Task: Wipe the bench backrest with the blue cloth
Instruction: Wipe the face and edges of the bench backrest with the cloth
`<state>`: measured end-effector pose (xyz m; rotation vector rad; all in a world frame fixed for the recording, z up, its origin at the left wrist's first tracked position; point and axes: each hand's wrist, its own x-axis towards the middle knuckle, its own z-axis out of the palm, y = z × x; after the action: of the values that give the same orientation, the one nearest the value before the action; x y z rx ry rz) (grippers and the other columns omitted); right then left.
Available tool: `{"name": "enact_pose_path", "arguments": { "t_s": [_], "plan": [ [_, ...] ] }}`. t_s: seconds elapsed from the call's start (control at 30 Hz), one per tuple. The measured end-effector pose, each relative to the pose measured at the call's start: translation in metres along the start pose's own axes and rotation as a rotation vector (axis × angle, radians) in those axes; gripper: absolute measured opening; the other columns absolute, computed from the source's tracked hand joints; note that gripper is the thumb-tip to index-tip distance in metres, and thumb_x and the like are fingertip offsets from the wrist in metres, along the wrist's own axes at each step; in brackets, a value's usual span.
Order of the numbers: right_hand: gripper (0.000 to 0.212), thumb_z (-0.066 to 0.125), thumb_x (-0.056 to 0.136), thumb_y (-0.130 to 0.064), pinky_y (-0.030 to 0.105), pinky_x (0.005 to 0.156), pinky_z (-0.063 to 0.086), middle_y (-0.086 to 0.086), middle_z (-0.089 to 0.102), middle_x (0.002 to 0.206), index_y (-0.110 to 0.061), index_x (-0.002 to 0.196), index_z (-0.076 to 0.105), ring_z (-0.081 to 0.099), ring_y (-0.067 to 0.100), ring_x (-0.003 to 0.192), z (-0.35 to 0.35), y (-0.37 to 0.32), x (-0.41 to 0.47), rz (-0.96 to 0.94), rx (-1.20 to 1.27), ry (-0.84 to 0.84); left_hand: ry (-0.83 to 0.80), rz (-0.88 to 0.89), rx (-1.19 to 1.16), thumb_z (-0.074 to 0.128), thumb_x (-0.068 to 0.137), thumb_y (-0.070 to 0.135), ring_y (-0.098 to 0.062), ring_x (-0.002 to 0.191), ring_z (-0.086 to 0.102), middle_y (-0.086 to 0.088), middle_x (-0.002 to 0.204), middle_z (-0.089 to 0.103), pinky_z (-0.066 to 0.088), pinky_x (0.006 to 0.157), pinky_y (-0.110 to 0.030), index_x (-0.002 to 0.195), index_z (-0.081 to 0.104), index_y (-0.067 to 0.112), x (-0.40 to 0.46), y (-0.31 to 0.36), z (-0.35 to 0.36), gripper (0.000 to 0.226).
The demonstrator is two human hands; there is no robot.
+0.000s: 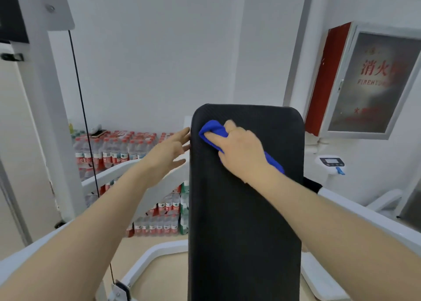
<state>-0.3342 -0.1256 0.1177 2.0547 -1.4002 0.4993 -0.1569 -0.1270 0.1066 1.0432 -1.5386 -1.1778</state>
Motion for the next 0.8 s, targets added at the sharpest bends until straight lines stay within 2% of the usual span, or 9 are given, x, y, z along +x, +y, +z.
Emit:
{"name": "enact_pose_path", "arguments": {
  "t_s": [0.1, 0.17, 0.3, 0.37, 0.47, 0.57, 0.67, 0.73, 0.8],
  "plan": [
    [0.053, 0.040, 0.095, -0.019, 0.032, 0.079, 0.036, 0.011, 0.039, 0.128, -0.035, 0.144, 0.027, 0.045, 0.024, 0.098, -0.007, 0.002, 0.029, 0.186, 0.080, 0.115, -0.058, 0.003, -0.029, 0.024, 0.076, -0.008, -0.012, 0.135, 0.034, 0.010, 0.148, 0.035, 0.031, 0.106, -0.039, 0.143, 0.030, 0.030, 0.001, -0.004, -0.008, 0.078],
    [0.053, 0.044, 0.093, -0.018, 0.033, 0.079, 0.036, 0.010, 0.040, 0.127, -0.034, 0.142, 0.034, 0.044, 0.025, 0.098, -0.002, -0.015, 0.035, 0.248, 0.159, 0.162, -0.062, 0.015, -0.093, 0.028, 0.073, -0.003, -0.011, 0.134, 0.035, 0.011, 0.146, 0.038, 0.031, 0.107, -0.040, 0.141, 0.034, 0.031, 0.001, -0.009, -0.010, 0.077],
    [0.045, 0.066, 0.072, -0.011, 0.032, 0.061, 0.031, 0.012, 0.055, 0.102, -0.027, 0.114, 0.064, 0.050, 0.027, 0.075, 0.019, -0.041, 0.018, -0.008, 0.074, 0.217, -0.027, 0.051, -0.226, 0.024, 0.084, 0.006, -0.011, 0.130, 0.041, 0.004, 0.141, 0.046, 0.030, 0.111, -0.043, 0.128, 0.049, 0.020, -0.003, -0.014, -0.005, 0.053],
    [0.045, 0.072, 0.065, -0.007, 0.030, 0.057, 0.032, 0.013, 0.058, 0.094, -0.024, 0.106, 0.069, 0.049, 0.025, 0.066, 0.029, -0.032, 0.007, -0.150, 0.087, 0.255, -0.044, 0.041, -0.239, 0.018, 0.088, 0.007, -0.011, 0.130, 0.041, 0.003, 0.142, 0.045, 0.030, 0.111, -0.041, 0.124, 0.050, 0.023, -0.004, -0.019, -0.004, 0.051],
    [0.043, 0.066, 0.070, -0.008, 0.031, 0.056, 0.034, 0.013, 0.059, 0.092, -0.025, 0.110, 0.067, 0.049, 0.026, 0.063, 0.029, -0.015, 0.002, -0.348, -0.015, 0.249, -0.071, 0.052, -0.208, 0.014, 0.089, 0.011, -0.009, 0.131, 0.039, 0.006, 0.142, 0.044, 0.031, 0.109, -0.037, 0.134, 0.041, 0.027, -0.003, -0.021, -0.006, 0.055],
    [0.041, 0.054, 0.075, -0.011, 0.031, 0.056, 0.032, 0.016, 0.057, 0.087, -0.023, 0.112, 0.066, 0.051, 0.030, 0.062, 0.015, 0.001, 0.037, -0.200, 0.015, 0.337, -0.104, 0.050, -0.169, 0.015, 0.088, 0.012, -0.003, 0.131, 0.038, 0.015, 0.142, 0.042, 0.031, 0.107, -0.037, 0.136, 0.039, 0.031, 0.000, -0.018, -0.007, 0.057],
    [0.042, 0.065, 0.074, -0.009, 0.034, 0.058, 0.041, 0.018, 0.058, 0.092, -0.019, 0.115, 0.065, 0.054, 0.032, 0.066, 0.011, 0.003, 0.062, -0.007, 0.127, 0.418, -0.096, 0.050, -0.126, 0.014, 0.089, 0.010, -0.003, 0.132, 0.035, 0.019, 0.142, 0.040, 0.030, 0.108, -0.037, 0.137, 0.036, 0.035, 0.001, -0.019, -0.007, 0.058],
    [0.037, 0.065, 0.075, -0.012, 0.032, 0.058, 0.040, 0.017, 0.058, 0.093, -0.019, 0.112, 0.067, 0.054, 0.030, 0.066, 0.014, 0.003, 0.066, 0.031, 0.143, 0.431, -0.107, 0.025, -0.150, 0.014, 0.089, 0.008, -0.003, 0.133, 0.033, 0.018, 0.142, 0.039, 0.028, 0.108, -0.034, 0.138, 0.034, 0.034, 0.002, -0.017, -0.003, 0.059],
    [0.034, 0.063, 0.077, -0.014, 0.030, 0.059, 0.037, 0.016, 0.057, 0.095, -0.018, 0.111, 0.067, 0.053, 0.028, 0.065, 0.013, -0.001, 0.064, 0.047, 0.167, 0.417, -0.058, 0.011, -0.157, 0.022, 0.095, 0.010, -0.006, 0.129, 0.038, 0.012, 0.142, 0.040, 0.031, 0.106, -0.030, 0.136, 0.038, 0.028, 0.000, -0.012, 0.002, 0.048]
  ]
}}
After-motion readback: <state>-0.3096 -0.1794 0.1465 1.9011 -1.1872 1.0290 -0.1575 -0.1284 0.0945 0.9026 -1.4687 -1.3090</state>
